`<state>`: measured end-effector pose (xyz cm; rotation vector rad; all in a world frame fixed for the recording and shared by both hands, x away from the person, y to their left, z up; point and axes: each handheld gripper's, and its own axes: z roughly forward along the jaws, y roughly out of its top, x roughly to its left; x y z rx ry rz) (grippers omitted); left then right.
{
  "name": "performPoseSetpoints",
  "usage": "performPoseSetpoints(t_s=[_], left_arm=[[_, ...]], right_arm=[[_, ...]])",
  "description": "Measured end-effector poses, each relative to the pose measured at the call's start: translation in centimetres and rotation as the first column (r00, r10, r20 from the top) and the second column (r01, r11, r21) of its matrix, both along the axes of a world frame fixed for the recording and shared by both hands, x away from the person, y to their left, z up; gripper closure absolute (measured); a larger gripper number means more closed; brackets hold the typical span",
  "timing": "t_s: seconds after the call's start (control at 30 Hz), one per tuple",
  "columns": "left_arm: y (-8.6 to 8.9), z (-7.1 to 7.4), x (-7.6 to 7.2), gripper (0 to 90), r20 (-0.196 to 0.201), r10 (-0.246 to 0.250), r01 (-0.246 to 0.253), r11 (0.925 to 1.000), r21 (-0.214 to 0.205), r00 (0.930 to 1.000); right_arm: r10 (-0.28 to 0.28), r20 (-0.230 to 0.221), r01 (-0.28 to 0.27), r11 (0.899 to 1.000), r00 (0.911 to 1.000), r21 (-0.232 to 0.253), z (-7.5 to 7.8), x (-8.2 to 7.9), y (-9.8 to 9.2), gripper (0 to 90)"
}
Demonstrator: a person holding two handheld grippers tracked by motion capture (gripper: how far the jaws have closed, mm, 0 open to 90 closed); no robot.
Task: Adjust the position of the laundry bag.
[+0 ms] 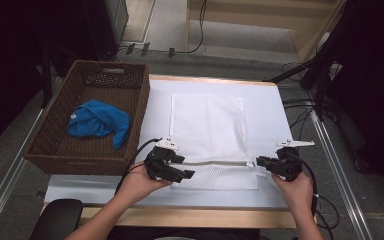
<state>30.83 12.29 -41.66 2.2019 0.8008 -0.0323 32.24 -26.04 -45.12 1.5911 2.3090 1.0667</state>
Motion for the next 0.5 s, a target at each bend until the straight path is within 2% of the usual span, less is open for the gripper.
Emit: performPoseSetpoints(t_s=[0.07, 0.17, 0.5], left_arm=[[0.0, 0.0, 0.1, 34.4, 0.003, -0.007, 0.007, 1.0, 0.0, 1.0], [-0.1, -0.1, 0.2, 34.4, 0.009, -0.006, 0.006, 1.0, 0.005, 0.9999], [0.2, -0.1, 0.5, 34.5, 0.009, 0.001, -0.001, 1.0, -0.007, 1.0]], right_arm=[[0.002, -0.015, -0.002, 1.0, 0.9999, -0.004, -0.2, 0.1, 0.2, 90.0], [0.003, -0.04, -0.003, 1.0, 0.9992, 0.001, -0.5, 0.3, 0.3, 90.0], [0.026, -0.075, -0.024, 0.999, 0.9968, 0.022, -1.3, 0.8, 0.6, 90.0]])
